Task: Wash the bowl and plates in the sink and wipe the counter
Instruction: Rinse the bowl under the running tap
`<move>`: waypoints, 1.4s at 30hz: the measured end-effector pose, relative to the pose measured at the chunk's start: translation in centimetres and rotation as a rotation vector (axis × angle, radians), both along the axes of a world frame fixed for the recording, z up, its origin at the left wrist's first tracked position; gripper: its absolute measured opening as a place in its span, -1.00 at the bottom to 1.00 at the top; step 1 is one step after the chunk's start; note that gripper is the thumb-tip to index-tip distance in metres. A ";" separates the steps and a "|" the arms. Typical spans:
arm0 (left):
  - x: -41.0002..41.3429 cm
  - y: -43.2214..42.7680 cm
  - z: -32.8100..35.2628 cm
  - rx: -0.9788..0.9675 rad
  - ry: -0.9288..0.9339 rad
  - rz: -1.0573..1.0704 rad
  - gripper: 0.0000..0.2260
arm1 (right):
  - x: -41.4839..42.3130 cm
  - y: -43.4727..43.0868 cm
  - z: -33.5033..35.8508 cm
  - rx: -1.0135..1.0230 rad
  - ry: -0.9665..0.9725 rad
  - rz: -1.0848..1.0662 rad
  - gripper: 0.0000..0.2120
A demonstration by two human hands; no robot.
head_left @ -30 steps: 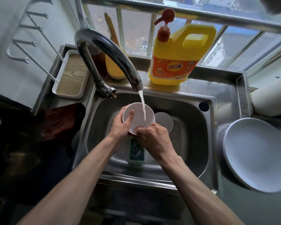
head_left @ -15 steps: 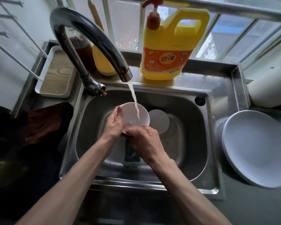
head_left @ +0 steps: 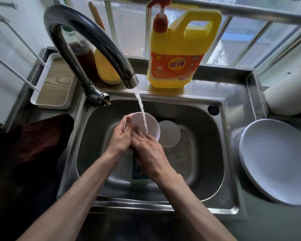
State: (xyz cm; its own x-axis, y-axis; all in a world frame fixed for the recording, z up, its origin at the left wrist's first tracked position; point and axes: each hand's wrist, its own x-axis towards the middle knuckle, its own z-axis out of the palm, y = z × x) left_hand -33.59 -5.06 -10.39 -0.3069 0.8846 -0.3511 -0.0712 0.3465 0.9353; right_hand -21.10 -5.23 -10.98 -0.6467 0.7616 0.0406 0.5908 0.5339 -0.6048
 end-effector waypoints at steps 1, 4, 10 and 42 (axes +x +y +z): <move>-0.1 0.0 0.1 -0.013 -0.008 0.019 -0.61 | 0.0 -0.1 0.3 0.020 0.056 -0.026 -0.40; -0.4 -0.1 0.4 -0.045 -0.004 0.065 -0.65 | 0.5 0.1 1.0 0.143 0.069 -0.108 -0.84; -0.3 -0.2 1.0 -0.041 0.011 0.045 -0.66 | 1.0 0.8 -0.3 0.213 -0.216 -0.115 -0.53; -2.7 -0.5 2.8 -0.077 0.260 -0.209 -0.59 | 4.5 -1.4 1.5 0.234 -0.002 -0.231 -0.64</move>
